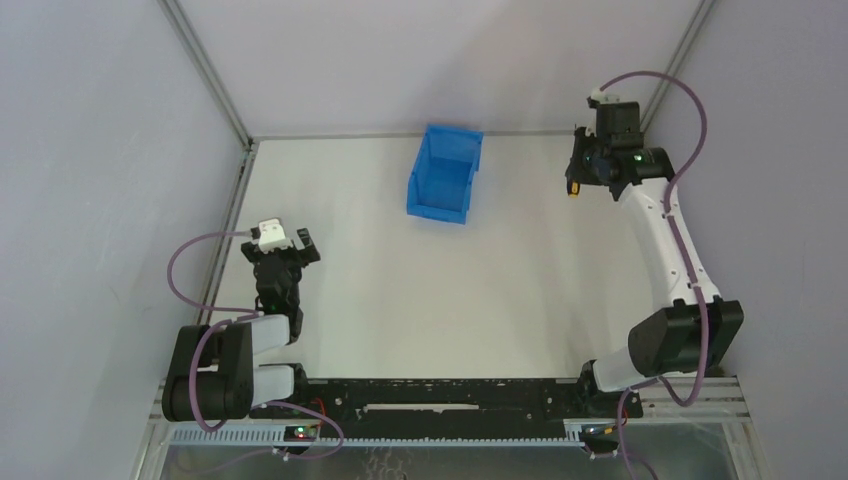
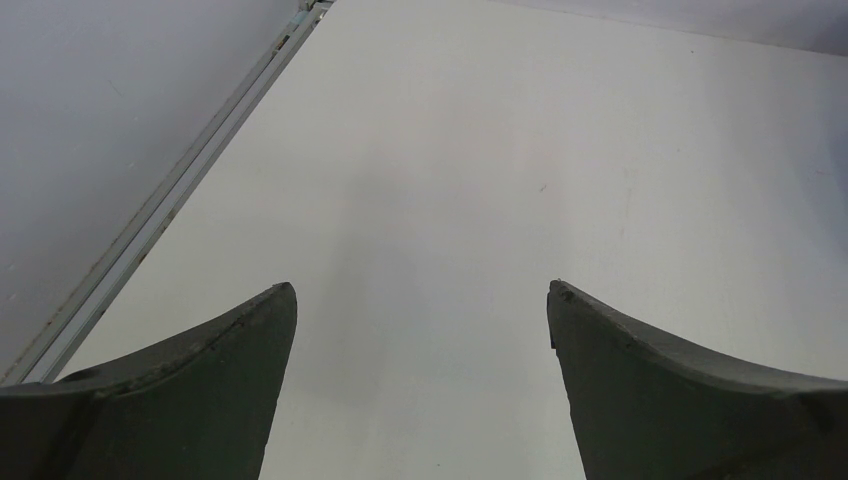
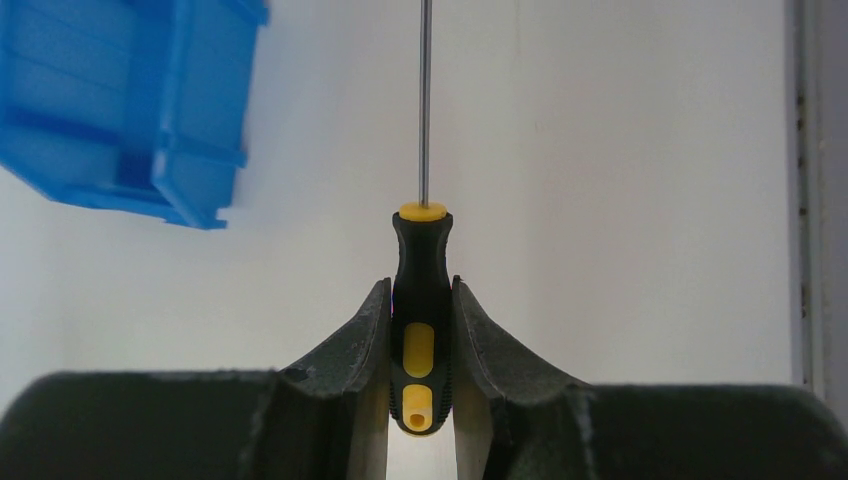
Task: Put the screwdriver in the bin
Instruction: Pick up the screwdriver from the center of the board, then place the screwdriver in the bin.
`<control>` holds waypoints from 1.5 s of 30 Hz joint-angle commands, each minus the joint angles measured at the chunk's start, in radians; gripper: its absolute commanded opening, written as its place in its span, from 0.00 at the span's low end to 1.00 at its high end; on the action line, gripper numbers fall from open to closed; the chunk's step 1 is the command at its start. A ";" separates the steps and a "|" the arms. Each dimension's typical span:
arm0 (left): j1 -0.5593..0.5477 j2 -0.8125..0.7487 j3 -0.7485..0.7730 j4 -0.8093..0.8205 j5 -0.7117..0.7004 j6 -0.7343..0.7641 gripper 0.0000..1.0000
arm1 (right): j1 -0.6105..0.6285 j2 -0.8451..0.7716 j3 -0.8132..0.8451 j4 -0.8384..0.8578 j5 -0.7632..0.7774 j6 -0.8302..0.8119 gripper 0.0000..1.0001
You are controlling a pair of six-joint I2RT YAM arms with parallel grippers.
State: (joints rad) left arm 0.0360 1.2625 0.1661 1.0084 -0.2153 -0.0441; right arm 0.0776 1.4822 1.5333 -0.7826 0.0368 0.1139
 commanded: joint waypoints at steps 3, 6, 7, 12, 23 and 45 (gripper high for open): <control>0.005 -0.006 0.031 0.035 -0.012 0.020 1.00 | 0.054 -0.043 0.196 -0.167 0.069 -0.011 0.13; 0.005 -0.006 0.031 0.035 -0.013 0.020 1.00 | 0.070 -0.034 0.250 -0.195 0.090 -0.011 0.13; 0.005 -0.006 0.031 0.035 -0.012 0.020 1.00 | 0.074 -0.031 0.263 -0.202 0.096 -0.009 0.13; 0.005 -0.006 0.031 0.035 -0.013 0.020 1.00 | 0.095 -0.020 0.271 -0.201 0.110 0.005 0.13; 0.004 -0.006 0.030 0.035 -0.013 0.020 1.00 | 0.174 0.013 0.257 -0.145 0.144 0.071 0.13; 0.005 -0.006 0.031 0.035 -0.012 0.020 1.00 | 0.396 0.296 0.544 -0.127 0.218 0.214 0.12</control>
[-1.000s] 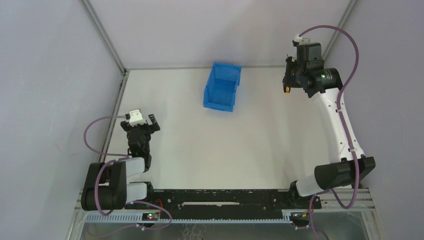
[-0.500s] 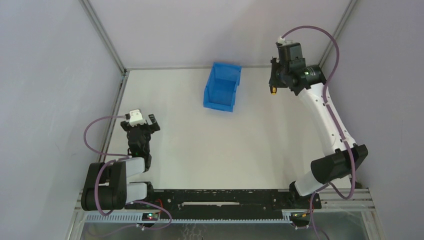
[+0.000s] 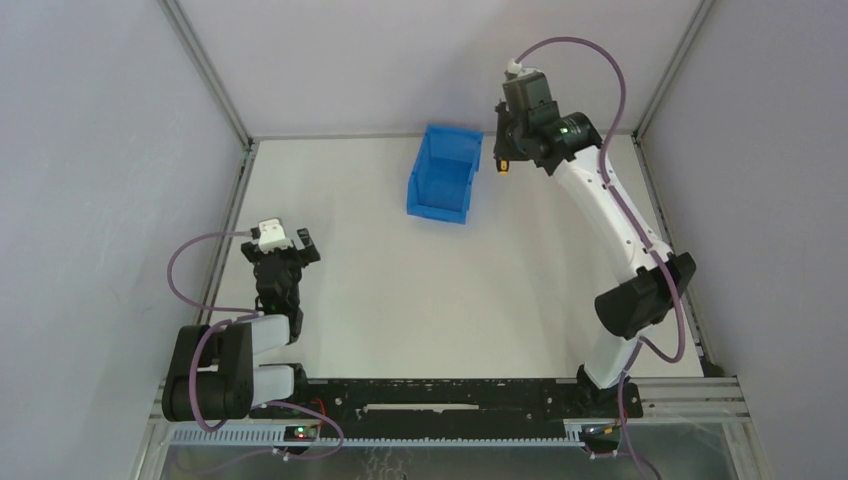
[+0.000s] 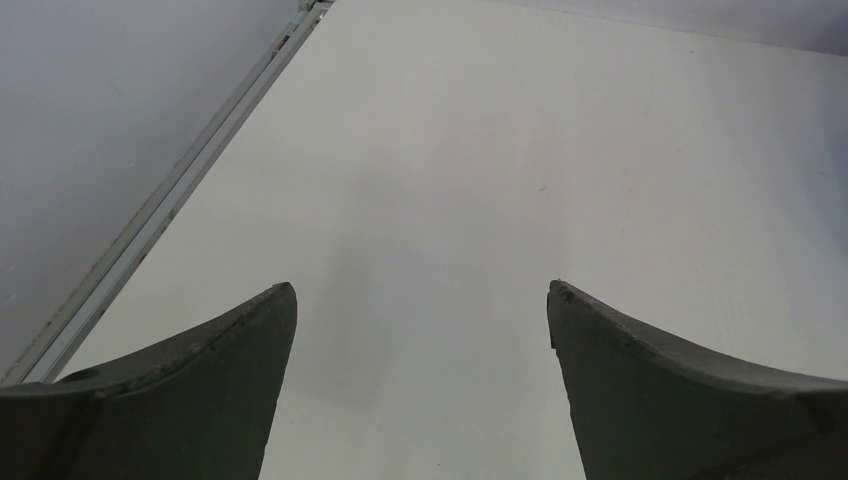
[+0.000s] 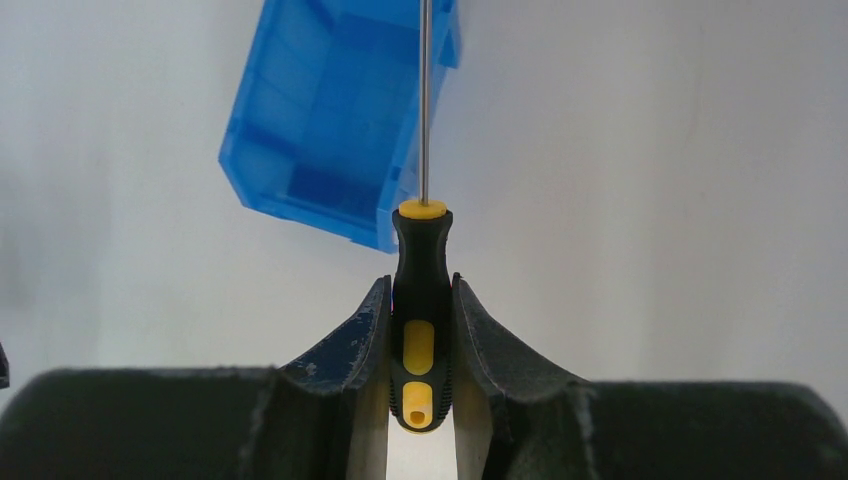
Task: Put the screwdriver in the bin
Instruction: Place the screwdriver in the bin.
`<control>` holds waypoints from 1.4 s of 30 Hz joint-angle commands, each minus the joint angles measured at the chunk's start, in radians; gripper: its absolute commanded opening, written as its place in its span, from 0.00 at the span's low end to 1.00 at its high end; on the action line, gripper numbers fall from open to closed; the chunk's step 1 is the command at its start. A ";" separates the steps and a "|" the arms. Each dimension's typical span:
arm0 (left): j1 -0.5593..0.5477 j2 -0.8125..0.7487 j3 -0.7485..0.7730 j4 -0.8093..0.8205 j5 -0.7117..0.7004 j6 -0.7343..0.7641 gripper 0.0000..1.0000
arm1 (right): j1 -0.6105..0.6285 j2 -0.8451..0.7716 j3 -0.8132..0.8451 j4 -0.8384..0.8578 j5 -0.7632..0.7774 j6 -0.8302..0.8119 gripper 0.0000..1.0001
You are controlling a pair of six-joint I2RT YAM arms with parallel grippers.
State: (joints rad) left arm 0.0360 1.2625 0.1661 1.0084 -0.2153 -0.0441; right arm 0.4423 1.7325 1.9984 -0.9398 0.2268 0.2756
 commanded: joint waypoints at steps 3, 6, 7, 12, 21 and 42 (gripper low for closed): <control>0.005 -0.006 0.032 0.034 -0.013 0.020 1.00 | 0.057 0.098 0.135 0.031 0.031 0.071 0.12; 0.005 -0.006 0.031 0.035 -0.012 0.020 1.00 | 0.085 0.161 0.211 0.030 0.034 0.090 0.12; 0.005 -0.006 0.031 0.035 -0.013 0.020 1.00 | 0.096 0.193 0.244 0.028 0.034 0.094 0.12; 0.005 -0.006 0.031 0.035 -0.012 0.020 1.00 | 0.131 0.302 0.378 0.029 0.036 0.113 0.12; 0.005 -0.006 0.031 0.035 -0.012 0.020 1.00 | 0.145 0.378 0.369 0.125 0.054 0.125 0.12; 0.005 -0.007 0.031 0.035 -0.013 0.020 1.00 | 0.136 0.517 0.155 0.353 0.112 0.083 0.11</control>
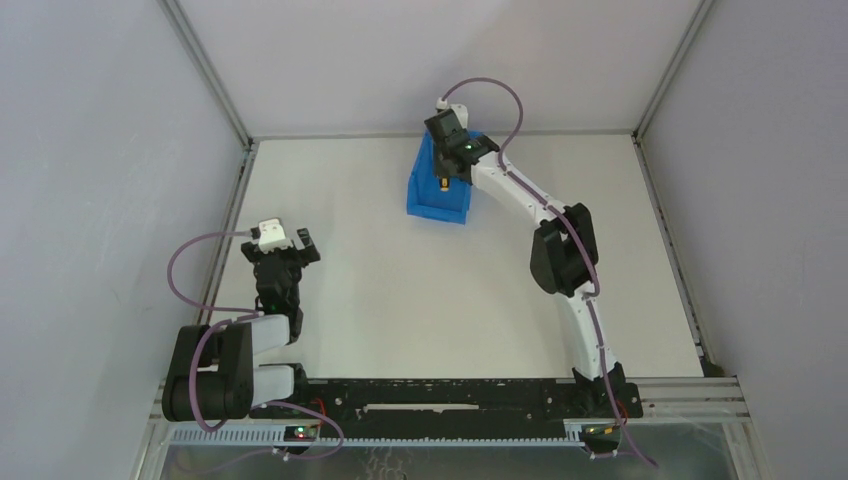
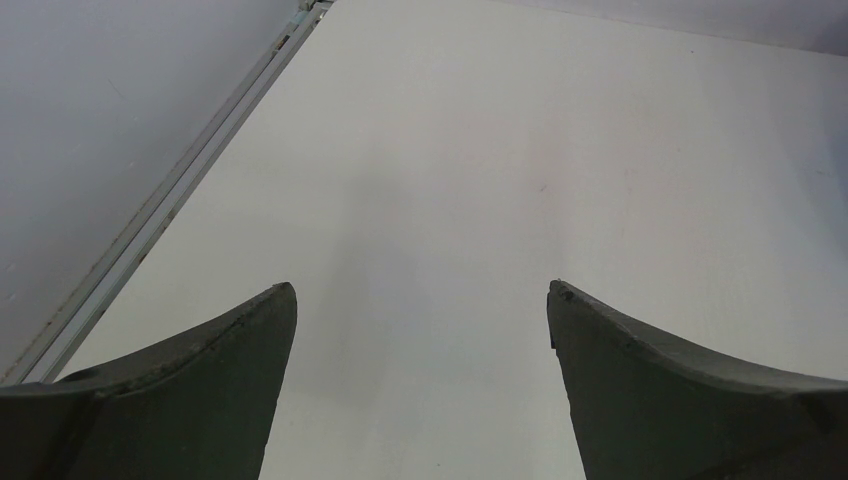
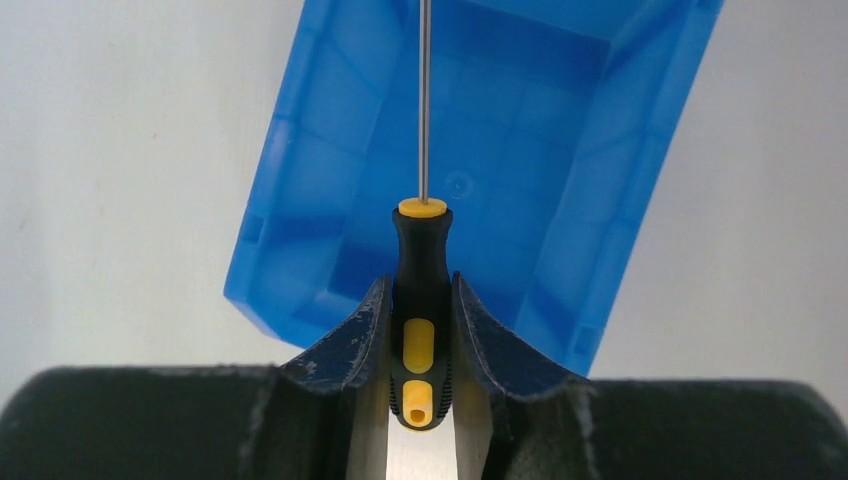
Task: Put the screwdriver in the bin
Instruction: Place the screwdriver in the bin.
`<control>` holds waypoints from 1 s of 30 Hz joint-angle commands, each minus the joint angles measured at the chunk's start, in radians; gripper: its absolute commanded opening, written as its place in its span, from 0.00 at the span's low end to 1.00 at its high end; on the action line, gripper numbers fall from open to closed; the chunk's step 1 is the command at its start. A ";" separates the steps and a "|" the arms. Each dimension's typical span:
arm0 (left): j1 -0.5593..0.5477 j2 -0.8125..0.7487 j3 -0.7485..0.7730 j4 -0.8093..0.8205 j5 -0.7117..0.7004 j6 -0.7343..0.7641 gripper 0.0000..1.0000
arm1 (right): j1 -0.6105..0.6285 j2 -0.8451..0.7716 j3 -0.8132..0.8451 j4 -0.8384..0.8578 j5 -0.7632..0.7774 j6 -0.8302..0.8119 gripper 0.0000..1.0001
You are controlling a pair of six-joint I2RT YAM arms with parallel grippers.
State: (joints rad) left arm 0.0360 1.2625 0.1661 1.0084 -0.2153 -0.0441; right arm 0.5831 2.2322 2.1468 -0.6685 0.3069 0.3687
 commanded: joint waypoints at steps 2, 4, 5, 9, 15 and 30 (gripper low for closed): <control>0.006 -0.007 0.031 0.035 -0.012 0.020 1.00 | -0.010 0.038 0.008 0.097 0.029 -0.013 0.11; 0.005 -0.006 0.031 0.035 -0.013 0.020 1.00 | -0.014 0.058 0.009 0.107 0.025 -0.013 0.12; 0.005 -0.006 0.032 0.035 -0.013 0.020 1.00 | -0.017 0.070 0.011 0.111 0.020 -0.012 0.12; 0.005 -0.006 0.031 0.034 -0.012 0.020 1.00 | -0.022 0.113 0.019 0.114 0.009 -0.009 0.13; 0.005 -0.006 0.031 0.035 -0.012 0.020 1.00 | -0.031 0.169 0.020 0.117 -0.015 0.001 0.15; 0.005 -0.006 0.031 0.035 -0.013 0.020 1.00 | -0.037 0.173 0.032 0.111 -0.018 -0.006 0.55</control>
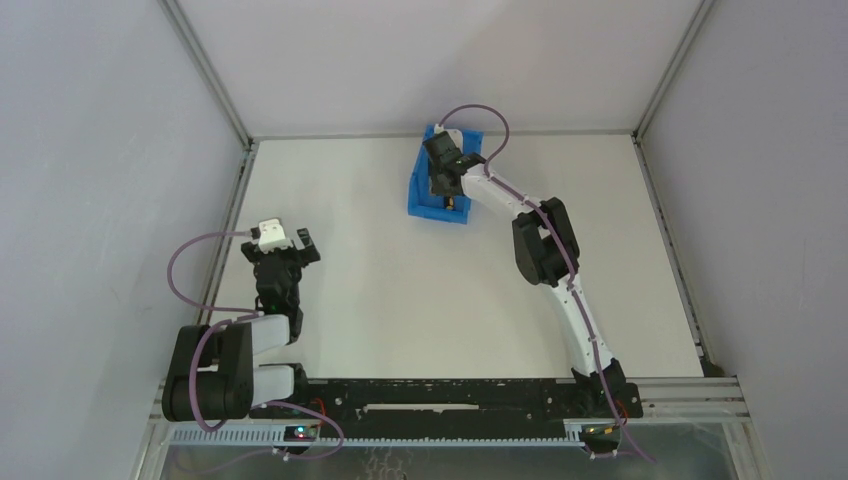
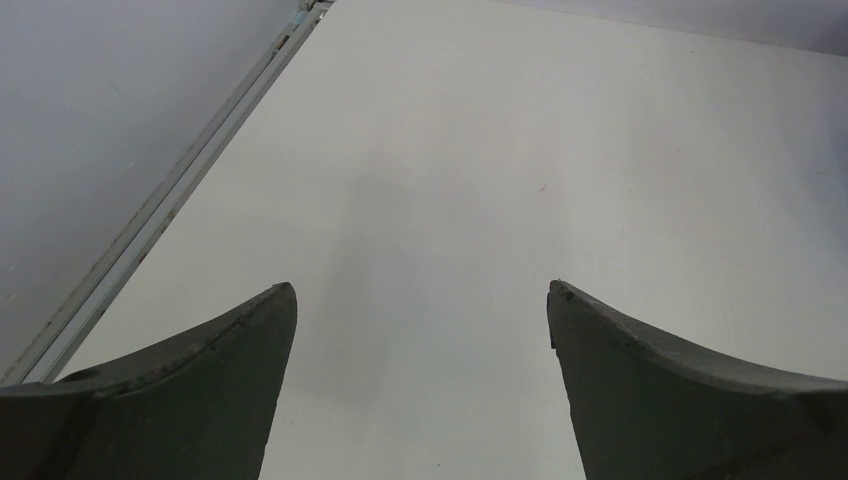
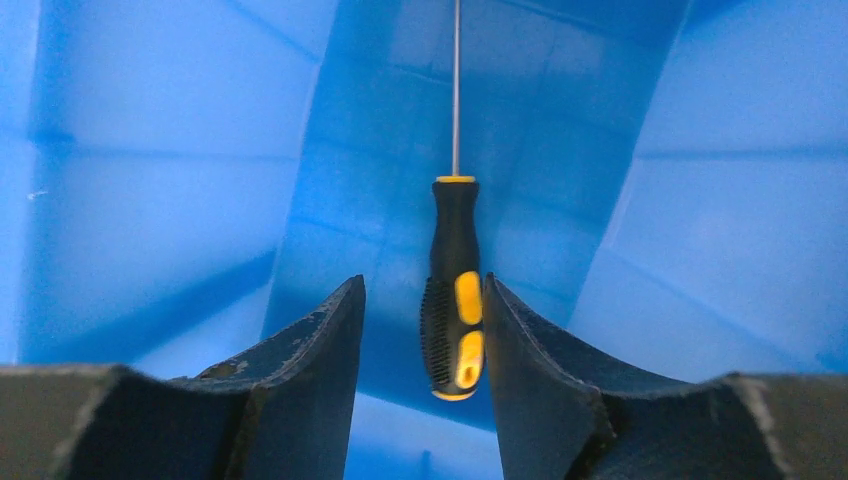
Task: Put the screwdriver in the bin
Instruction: Place the screwdriver in the bin, then reset both arms
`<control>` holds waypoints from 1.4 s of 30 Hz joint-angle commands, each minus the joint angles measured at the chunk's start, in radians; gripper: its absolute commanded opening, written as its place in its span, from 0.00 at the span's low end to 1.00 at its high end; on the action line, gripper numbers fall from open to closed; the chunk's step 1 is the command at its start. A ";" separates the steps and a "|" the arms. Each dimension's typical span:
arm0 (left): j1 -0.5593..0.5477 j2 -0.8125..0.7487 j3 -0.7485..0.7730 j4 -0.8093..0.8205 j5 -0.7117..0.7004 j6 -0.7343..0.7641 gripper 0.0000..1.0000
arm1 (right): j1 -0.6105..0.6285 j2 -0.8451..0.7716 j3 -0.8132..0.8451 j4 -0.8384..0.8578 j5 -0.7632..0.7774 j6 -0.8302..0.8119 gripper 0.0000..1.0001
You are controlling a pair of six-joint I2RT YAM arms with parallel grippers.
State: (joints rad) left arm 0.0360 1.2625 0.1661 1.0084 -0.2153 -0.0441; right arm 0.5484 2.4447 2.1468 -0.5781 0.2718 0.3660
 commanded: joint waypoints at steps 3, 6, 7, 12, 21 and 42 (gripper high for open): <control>0.005 -0.006 0.032 0.035 -0.013 0.020 1.00 | 0.003 -0.059 0.042 0.013 0.029 -0.008 0.56; 0.005 -0.007 0.032 0.035 -0.012 0.020 1.00 | 0.010 -0.087 0.044 0.004 0.043 -0.010 0.55; 0.005 -0.006 0.031 0.035 -0.012 0.020 1.00 | 0.012 -0.099 0.044 0.003 0.046 -0.013 0.55; 0.005 -0.006 0.031 0.035 -0.012 0.020 1.00 | 0.023 -0.168 0.045 -0.008 0.063 -0.027 0.54; 0.005 -0.006 0.031 0.035 -0.012 0.020 1.00 | 0.047 -0.296 0.045 -0.034 0.101 -0.068 0.54; 0.005 -0.006 0.031 0.035 -0.013 0.020 1.00 | 0.109 -0.478 0.118 -0.092 0.141 -0.158 1.00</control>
State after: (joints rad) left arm 0.0360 1.2625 0.1661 1.0084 -0.2153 -0.0441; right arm 0.6525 2.0270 2.2543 -0.6712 0.4099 0.2420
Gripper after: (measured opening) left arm 0.996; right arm 0.993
